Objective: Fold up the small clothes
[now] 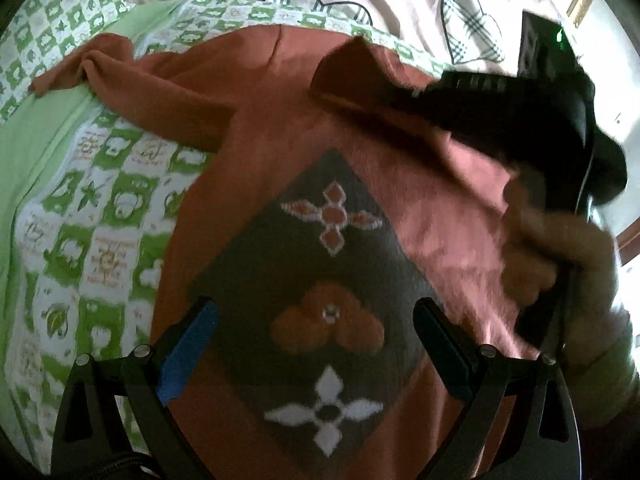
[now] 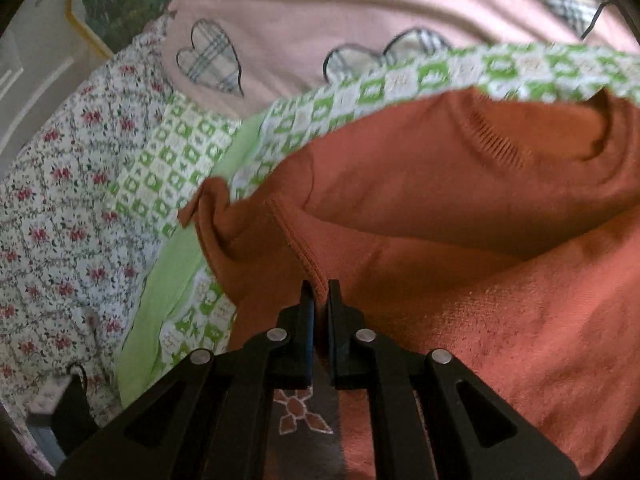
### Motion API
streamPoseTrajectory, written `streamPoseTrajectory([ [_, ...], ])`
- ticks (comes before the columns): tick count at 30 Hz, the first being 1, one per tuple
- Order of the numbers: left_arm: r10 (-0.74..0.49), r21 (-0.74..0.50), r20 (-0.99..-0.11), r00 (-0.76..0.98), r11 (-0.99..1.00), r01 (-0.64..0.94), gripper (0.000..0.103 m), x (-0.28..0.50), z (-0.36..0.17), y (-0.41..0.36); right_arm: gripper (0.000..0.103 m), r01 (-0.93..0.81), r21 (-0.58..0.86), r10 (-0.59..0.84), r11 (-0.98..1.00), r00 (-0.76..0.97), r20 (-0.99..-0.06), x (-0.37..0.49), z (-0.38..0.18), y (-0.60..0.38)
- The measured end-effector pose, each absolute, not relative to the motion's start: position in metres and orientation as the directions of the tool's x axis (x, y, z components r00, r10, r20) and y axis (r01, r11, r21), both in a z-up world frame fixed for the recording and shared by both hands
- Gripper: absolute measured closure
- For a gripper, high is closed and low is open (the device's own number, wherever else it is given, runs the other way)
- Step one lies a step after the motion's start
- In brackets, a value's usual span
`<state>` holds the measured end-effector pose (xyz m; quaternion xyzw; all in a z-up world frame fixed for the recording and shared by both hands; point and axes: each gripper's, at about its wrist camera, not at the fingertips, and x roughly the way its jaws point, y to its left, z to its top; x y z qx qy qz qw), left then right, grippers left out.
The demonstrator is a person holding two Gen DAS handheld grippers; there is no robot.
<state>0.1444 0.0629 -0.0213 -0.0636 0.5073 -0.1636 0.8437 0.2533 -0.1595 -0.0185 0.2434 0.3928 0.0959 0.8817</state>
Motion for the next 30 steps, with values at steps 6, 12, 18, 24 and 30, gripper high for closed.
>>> streamPoseTrajectory([
  [6, -0.443, -0.379, -0.794, 0.415, 0.896, 0.231, 0.004, 0.189, -0.020, 0.054, 0.068, 0.036, 0.554, 0.383, 0.832, 0.683, -0.621, 0.222, -0.016, -0.176],
  [12, -0.511, -0.473, -0.776, 0.370, 0.859, 0.193, 0.004, 0.258, -0.038, 0.035, 0.068, 0.126, 0.558, 0.297, 0.820, 0.740, -0.603, 0.167, 0.002, -0.210],
  [18, -0.525, -0.491, -0.739, 0.422, 0.849, 0.196, 0.009, 0.304, -0.040, 0.024, 0.068, 0.200, 0.549, 0.210, 0.812, 0.777, -0.594, 0.114, 0.014, -0.229],
  [24, -0.494, -0.414, -0.737, 0.461, 0.869, 0.270, 0.096, 0.312, -0.029, 0.014, 0.068, 0.249, 0.540, 0.154, 0.804, 0.789, -0.594, 0.092, 0.018, -0.246],
  [30, -0.495, -0.390, -0.674, 0.549, 0.869, 0.304, 0.092, 0.291, -0.011, 0.041, 0.068, 0.317, 0.493, 0.064, 0.810, 0.788, -0.612, 0.075, 0.015, -0.272],
])
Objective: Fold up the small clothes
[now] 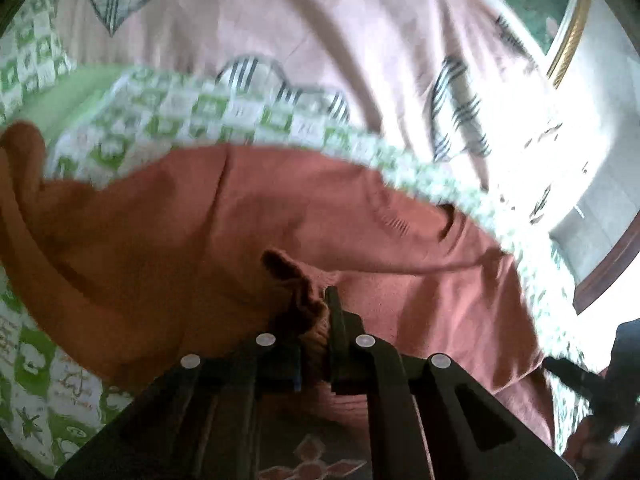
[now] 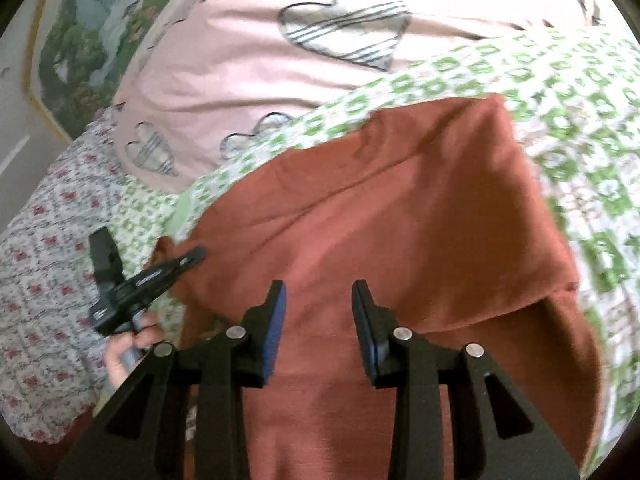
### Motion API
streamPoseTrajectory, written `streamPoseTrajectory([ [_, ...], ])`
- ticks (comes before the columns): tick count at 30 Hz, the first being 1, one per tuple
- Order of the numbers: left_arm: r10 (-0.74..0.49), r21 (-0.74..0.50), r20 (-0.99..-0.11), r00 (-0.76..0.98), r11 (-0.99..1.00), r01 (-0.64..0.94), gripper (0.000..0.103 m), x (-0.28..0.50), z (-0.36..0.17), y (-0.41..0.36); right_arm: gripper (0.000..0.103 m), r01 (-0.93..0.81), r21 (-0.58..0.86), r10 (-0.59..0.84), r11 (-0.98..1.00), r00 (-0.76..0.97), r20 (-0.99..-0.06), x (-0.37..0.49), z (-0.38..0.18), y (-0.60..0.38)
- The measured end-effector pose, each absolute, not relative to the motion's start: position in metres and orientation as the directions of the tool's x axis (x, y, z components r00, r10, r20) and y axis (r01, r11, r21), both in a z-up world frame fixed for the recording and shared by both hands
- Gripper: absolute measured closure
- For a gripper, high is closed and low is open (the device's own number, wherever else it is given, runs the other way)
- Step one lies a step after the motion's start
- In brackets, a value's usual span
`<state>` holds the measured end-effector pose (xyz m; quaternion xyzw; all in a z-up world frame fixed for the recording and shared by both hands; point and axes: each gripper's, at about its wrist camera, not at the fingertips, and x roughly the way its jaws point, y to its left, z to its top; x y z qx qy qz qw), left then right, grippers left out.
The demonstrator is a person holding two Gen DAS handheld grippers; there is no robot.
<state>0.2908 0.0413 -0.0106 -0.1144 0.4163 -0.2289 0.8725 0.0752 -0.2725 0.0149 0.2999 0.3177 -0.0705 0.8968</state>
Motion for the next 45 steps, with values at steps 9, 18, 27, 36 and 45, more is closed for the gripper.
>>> streamPoseTrajectory([
  [9, -0.482, -0.333, -0.723, 0.495, 0.871, 0.362, 0.098, 0.293, -0.026, 0.024, 0.058, 0.507, 0.441, -0.111, 0.740, 0.739, -0.664, 0.053, 0.014, -0.337],
  [18, -0.444, -0.310, -0.735, 0.512, 0.892, 0.329, 0.098, 0.294, -0.026, 0.033, 0.050, 0.580, 0.248, -0.199, 0.776, 0.599, -0.776, 0.098, -0.008, -0.388],
  [27, -0.366, -0.202, -0.758, 0.540, 0.919, 0.339, 0.098, 0.300, -0.021, 0.009, 0.098, 0.571, 0.185, -0.243, 0.800, 0.589, -0.771, 0.103, -0.001, -0.405],
  [36, -0.353, -0.209, -0.775, 0.524, 0.926, 0.314, 0.089, 0.289, -0.026, 0.025, 0.061, 0.574, 0.268, -0.212, 0.774, 0.633, -0.745, 0.082, 0.007, -0.388],
  [45, -0.253, -0.230, -0.768, 0.588, 0.966, 0.115, 0.075, 0.260, -0.014, 0.124, 0.053, 0.369, 0.385, 0.015, 0.846, 0.706, -0.709, 0.079, 0.006, -0.294],
])
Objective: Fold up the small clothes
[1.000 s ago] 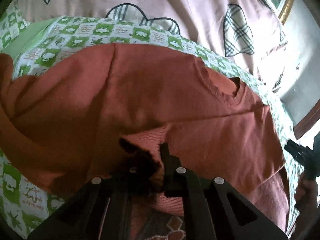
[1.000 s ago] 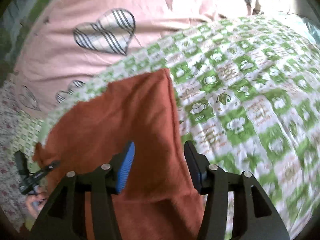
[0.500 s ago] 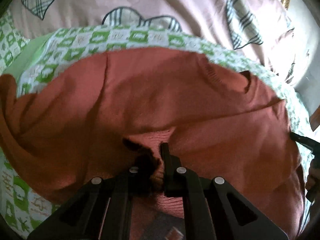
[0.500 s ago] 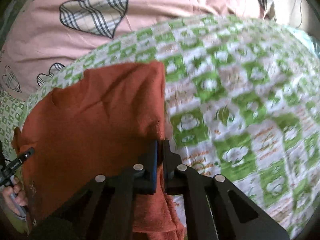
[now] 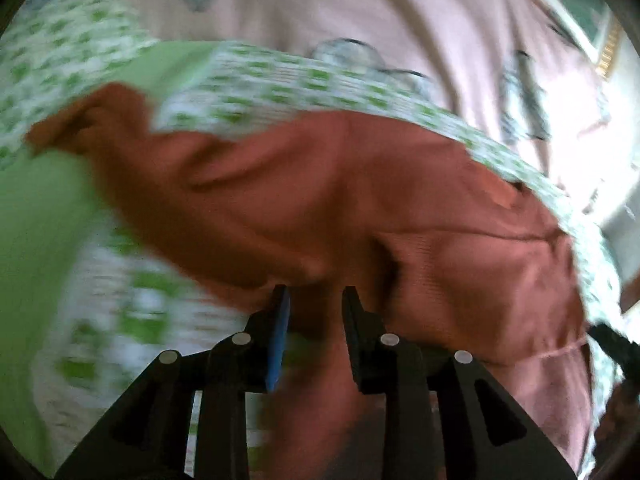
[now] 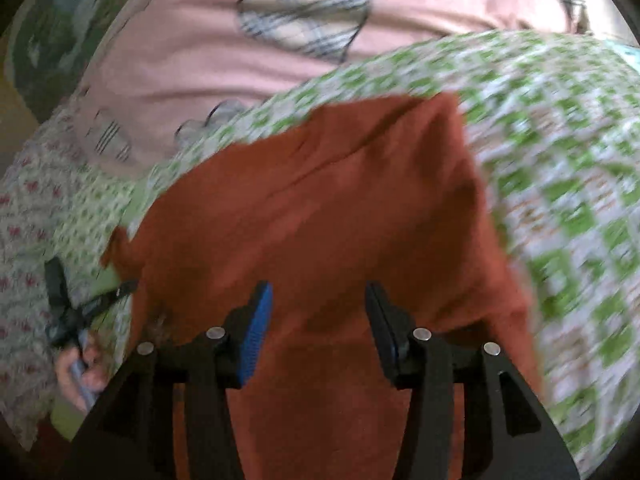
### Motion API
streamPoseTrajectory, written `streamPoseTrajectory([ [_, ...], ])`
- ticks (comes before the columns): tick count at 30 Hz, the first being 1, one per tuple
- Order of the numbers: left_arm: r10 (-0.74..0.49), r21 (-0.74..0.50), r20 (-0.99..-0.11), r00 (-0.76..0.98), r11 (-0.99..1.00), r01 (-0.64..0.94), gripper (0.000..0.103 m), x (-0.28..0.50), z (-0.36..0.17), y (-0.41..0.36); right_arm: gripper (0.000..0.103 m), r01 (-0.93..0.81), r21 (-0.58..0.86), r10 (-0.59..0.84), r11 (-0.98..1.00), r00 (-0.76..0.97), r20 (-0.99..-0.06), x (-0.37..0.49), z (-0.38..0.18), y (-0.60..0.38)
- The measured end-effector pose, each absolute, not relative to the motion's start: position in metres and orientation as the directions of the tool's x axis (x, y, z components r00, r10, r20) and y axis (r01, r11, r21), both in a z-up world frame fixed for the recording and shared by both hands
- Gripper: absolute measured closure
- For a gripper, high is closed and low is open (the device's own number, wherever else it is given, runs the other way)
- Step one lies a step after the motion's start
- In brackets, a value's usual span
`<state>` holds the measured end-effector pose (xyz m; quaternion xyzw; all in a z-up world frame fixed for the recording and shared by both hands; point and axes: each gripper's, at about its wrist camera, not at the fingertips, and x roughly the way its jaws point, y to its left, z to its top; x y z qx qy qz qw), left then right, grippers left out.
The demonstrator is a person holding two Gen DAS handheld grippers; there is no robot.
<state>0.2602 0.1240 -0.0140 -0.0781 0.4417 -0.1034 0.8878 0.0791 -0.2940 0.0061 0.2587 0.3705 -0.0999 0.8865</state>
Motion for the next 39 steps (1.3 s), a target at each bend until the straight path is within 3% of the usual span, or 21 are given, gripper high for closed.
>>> streamPoseTrajectory([
  [4, -0.154, -0.224, -0.781, 0.605, 0.974, -0.042, 0.070, 0.275, -0.013, 0.194, 0.053, 0.318, 0.391, 0.081, 0.864, 0.679, -0.730, 0.083, -0.007, -0.263],
  [6, -0.127, -0.246, -0.781, 0.612, 0.963, -0.114, 0.050, 0.287, -0.012, 0.229, 0.053, 0.307, 0.396, 0.102, 0.866, 0.665, -0.740, 0.083, -0.013, -0.250],
  [7, -0.134, -0.281, -0.777, 0.616, 0.948, -0.148, 0.047, 0.295, -0.012, 0.248, 0.053, 0.303, 0.394, 0.108, 0.867, 0.658, -0.745, 0.083, -0.015, -0.245],
  [13, -0.198, -0.470, -0.749, 0.632, 0.831, -0.298, 0.047, 0.351, -0.025, 0.329, 0.053, 0.276, 0.389, 0.145, 0.879, 0.623, -0.769, 0.085, -0.025, -0.223],
  [18, -0.178, -0.510, -0.736, 0.653, 0.780, -0.362, 0.047, 0.395, -0.033, 0.359, 0.053, 0.277, 0.384, 0.153, 0.881, 0.600, -0.785, 0.087, -0.025, -0.216],
  [20, -0.175, -0.531, -0.725, 0.666, 0.758, -0.378, 0.049, 0.408, -0.034, 0.369, 0.053, 0.283, 0.378, 0.147, 0.881, 0.596, -0.789, 0.086, -0.023, -0.215],
  [22, -0.176, -0.555, -0.710, 0.682, 0.736, -0.388, 0.061, 0.420, -0.033, 0.377, 0.053, 0.283, 0.378, 0.147, 0.882, 0.596, -0.789, 0.084, -0.022, -0.215],
  [23, -0.182, -0.557, -0.708, 0.683, 0.738, -0.380, 0.091, 0.424, -0.032, 0.377, 0.053, 0.282, 0.378, 0.148, 0.882, 0.596, -0.789, 0.083, -0.021, -0.215],
  [24, -0.196, -0.551, -0.713, 0.673, 0.751, -0.364, 0.102, 0.429, -0.032, 0.371, 0.053, 0.281, 0.378, 0.148, 0.882, 0.597, -0.789, 0.082, -0.020, -0.215],
  [28, -0.170, -0.501, -0.689, 0.705, 0.815, -0.293, 0.103, 0.424, -0.012, 0.350, 0.053, 0.282, 0.375, 0.141, 0.883, 0.603, -0.785, 0.074, -0.016, -0.215],
  [35, -0.226, -0.574, -0.588, 0.777, 0.793, -0.203, 0.103, 0.396, 0.021, 0.352, 0.053, 0.286, 0.374, 0.138, 0.882, 0.604, -0.785, 0.065, -0.017, -0.214],
  [37, -0.236, -0.580, -0.607, 0.759, 0.785, -0.219, 0.103, 0.398, 0.019, 0.352, 0.053, 0.294, 0.381, 0.137, 0.877, 0.606, -0.784, 0.063, -0.018, -0.214],
  [39, -0.253, -0.604, -0.630, 0.734, 0.754, -0.258, 0.086, 0.396, 0.006, 0.360, 0.053, 0.297, 0.387, 0.143, 0.873, 0.602, -0.785, 0.062, -0.019, -0.214],
])
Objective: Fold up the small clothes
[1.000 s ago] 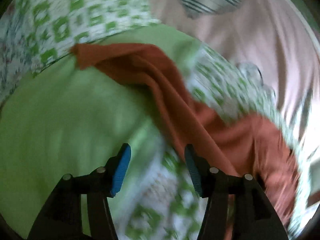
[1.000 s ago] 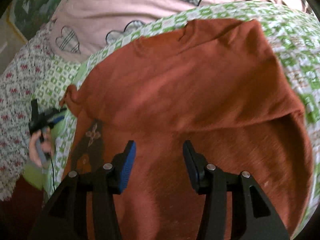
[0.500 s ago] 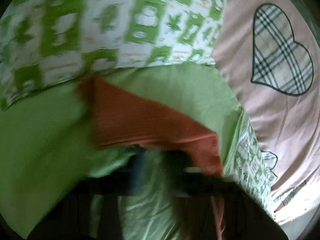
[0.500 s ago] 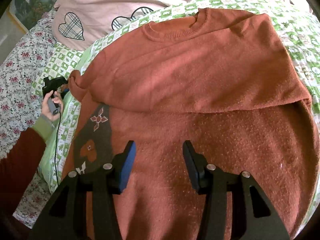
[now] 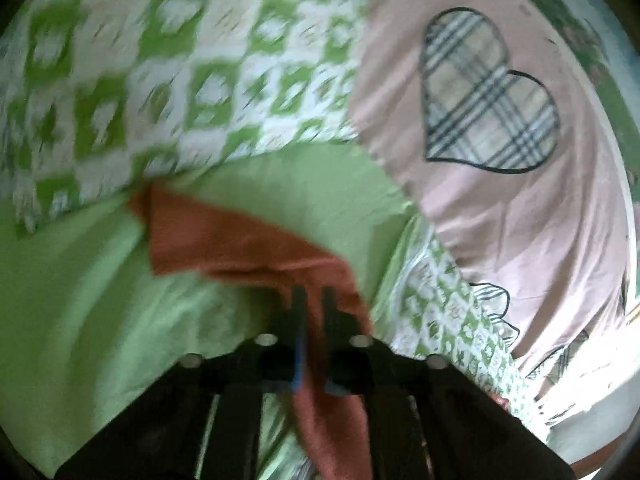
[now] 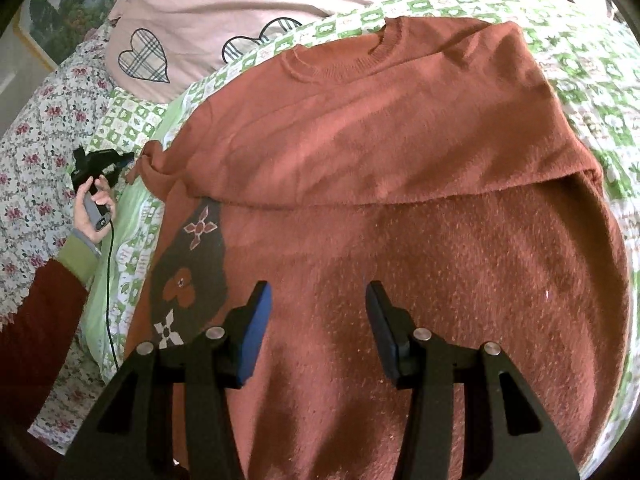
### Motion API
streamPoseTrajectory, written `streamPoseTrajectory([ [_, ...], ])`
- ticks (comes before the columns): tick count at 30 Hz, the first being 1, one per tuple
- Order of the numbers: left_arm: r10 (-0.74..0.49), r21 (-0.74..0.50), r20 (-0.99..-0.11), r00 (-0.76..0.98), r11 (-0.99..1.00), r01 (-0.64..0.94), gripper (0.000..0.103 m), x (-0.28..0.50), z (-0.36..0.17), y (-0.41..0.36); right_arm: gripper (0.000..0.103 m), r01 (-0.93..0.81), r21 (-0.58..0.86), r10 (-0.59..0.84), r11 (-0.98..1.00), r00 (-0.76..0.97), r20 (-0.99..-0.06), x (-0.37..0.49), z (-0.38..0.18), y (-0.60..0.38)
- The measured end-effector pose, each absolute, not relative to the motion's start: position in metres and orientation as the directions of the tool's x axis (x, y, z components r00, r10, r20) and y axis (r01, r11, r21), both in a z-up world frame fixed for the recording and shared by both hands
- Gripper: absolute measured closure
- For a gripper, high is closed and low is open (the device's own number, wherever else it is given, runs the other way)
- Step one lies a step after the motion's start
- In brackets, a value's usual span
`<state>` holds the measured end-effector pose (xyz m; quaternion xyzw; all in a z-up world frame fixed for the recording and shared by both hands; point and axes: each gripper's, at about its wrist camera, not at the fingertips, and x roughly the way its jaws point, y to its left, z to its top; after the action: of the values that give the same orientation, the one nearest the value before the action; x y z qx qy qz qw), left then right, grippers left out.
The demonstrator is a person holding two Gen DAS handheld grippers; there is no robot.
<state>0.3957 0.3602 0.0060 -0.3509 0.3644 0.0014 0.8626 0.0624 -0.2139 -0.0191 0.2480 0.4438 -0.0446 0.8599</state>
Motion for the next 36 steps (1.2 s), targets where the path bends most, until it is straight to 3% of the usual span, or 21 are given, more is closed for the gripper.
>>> streamPoseTrajectory([
  [3, -0.307, -0.676, -0.618, 0.724, 0.678, -0.290, 0.070, 0.385, -0.016, 0.368, 0.053, 0.293, 0.381, 0.142, 0.877, 0.599, -0.788, 0.063, -0.019, -0.213],
  [6, -0.312, -0.676, -0.635, 0.707, 0.668, -0.312, 0.060, 0.389, -0.033, 0.360, 0.053, 0.295, 0.381, 0.144, 0.876, 0.594, -0.792, 0.065, -0.020, -0.212],
  [10, -0.298, -0.700, -0.625, 0.721, 0.623, -0.349, 0.059, 0.410, -0.041, 0.361, 0.053, 0.283, 0.377, 0.152, 0.882, 0.587, -0.795, 0.072, -0.019, -0.208],
  [11, -0.295, -0.707, -0.618, 0.728, 0.614, -0.351, 0.062, 0.413, -0.041, 0.362, 0.053, 0.277, 0.385, 0.159, 0.880, 0.592, -0.790, 0.072, -0.018, -0.208],
  [13, -0.288, -0.710, -0.607, 0.740, 0.615, -0.343, 0.092, 0.424, -0.038, 0.362, 0.053, 0.272, 0.392, 0.166, 0.879, 0.596, -0.786, 0.071, -0.017, -0.207],
  [15, -0.266, -0.680, -0.619, 0.739, 0.652, -0.334, 0.099, 0.428, -0.029, 0.357, 0.053, 0.276, 0.386, 0.160, 0.880, 0.594, -0.789, 0.070, -0.018, -0.207],
  [18, -0.245, -0.657, -0.590, 0.769, 0.700, -0.280, 0.100, 0.414, -0.004, 0.346, 0.053, 0.289, 0.392, 0.154, 0.873, 0.598, -0.786, 0.066, -0.019, -0.210],
  [25, -0.368, -0.584, -0.490, 0.790, 0.812, 0.016, 0.100, 0.354, 0.068, 0.238, 0.053, 0.291, 0.417, 0.162, 0.861, 0.620, -0.768, 0.059, -0.020, -0.213],
  [30, -0.494, -0.559, -0.472, 0.730, 0.808, 0.185, 0.100, 0.317, 0.071, 0.133, 0.053, 0.290, 0.431, 0.159, 0.855, 0.644, -0.748, 0.048, -0.014, -0.215],
  [36, -0.589, -0.462, -0.525, 0.614, 0.803, 0.375, 0.100, 0.280, 0.051, -0.007, 0.053, 0.351, 0.431, 0.088, 0.831, 0.683, -0.725, 0.020, -0.004, -0.241],
])
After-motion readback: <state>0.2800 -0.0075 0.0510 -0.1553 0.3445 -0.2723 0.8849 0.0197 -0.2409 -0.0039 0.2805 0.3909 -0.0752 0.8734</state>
